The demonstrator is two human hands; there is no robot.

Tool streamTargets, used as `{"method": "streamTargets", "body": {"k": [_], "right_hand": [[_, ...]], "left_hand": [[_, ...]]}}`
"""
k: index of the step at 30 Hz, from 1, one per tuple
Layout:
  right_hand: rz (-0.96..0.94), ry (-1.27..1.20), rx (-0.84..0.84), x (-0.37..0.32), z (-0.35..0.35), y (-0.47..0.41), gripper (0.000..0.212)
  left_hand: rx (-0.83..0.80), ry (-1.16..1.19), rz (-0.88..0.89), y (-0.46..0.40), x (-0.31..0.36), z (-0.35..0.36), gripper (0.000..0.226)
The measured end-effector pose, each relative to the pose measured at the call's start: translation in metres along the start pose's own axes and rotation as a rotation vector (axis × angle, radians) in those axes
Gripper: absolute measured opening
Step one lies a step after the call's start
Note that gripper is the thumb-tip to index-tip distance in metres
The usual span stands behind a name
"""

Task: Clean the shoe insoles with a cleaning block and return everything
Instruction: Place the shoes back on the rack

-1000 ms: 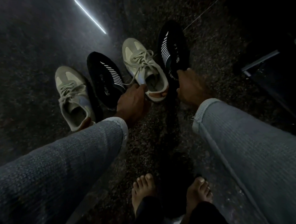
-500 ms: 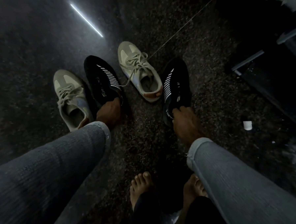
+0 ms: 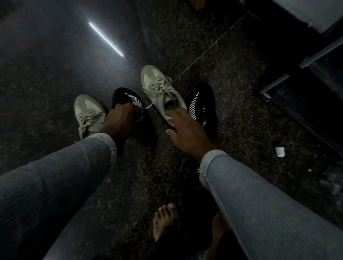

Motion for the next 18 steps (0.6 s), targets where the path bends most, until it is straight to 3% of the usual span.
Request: {"method": "streamTargets", "body": {"k": [6,9,13,18], "right_hand": [[-0.046,-0.116,-0.079,-0.056,-0.001,-0.030,0.074],[-0.048,-0.175,-0.104,-0.072,-0.003,-0.039,0.078],[-0.038,-0.147,-0.075,-0.077,-0.014,-0.042,0.065],[0.068,-0.157,-0.055,-0.069,-0.032,-0.044,0.027]], "left_hand": [[0.166,-0.015,0.187,0.008,0.034,-0.053,0.031],[0.196,0.005,0.255,0.016,0.054,-0.071,0.021],[0.234,-0.013,0.289,0.028,0.070,-0.088,0.015],[0.189,-0.055,0.333,0.043,0.092,-0.088,0.023]]}}
Point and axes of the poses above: each hand's wrist, its own y-axis away from the middle knuckle, its own z-axis out of the palm, x = y × z, the point moved 10 cm from there along -y, towards the middle knuckle, and after that the axes turned 8 degrees about z, right-handed, at the moved point
